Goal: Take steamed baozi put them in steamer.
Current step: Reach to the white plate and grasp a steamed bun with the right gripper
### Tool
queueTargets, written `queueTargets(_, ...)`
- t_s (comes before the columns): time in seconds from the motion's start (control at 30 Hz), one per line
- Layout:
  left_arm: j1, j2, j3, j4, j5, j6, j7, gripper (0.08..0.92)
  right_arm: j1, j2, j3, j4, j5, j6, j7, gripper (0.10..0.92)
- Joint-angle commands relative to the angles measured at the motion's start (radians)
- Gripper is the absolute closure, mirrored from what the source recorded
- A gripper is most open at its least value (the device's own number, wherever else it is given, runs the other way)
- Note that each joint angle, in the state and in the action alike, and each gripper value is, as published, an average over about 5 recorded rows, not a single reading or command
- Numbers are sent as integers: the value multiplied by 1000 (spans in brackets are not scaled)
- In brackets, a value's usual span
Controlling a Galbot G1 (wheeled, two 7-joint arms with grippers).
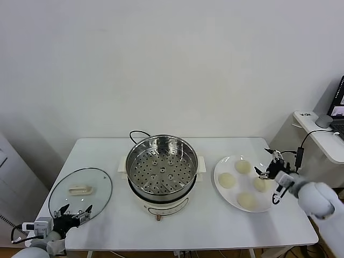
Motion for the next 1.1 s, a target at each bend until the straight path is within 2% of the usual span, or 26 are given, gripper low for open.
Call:
queueTargets(0.03,-6,-3,4,2,2,8,-1,177,494,-73,-464,-234,59,35,-300,203)
queueTargets(0.3,-12,0,8,8,-2,10,0,177,774,-24,-761,-363,90,125,-444,203)
queueTargets(0.5,-11,1,11,5,-2,14,0,177,848,54,-852,-455,43,184,-499,203)
queueTargets(0.8,-11,5,12,4,-2,17,0,177,833,146,-847,-586,18,299,-528,203)
queueTargets(1.1,-10,7,14,1,-2,18,1,177,774,231,-777,-668,-98,339,-480,203)
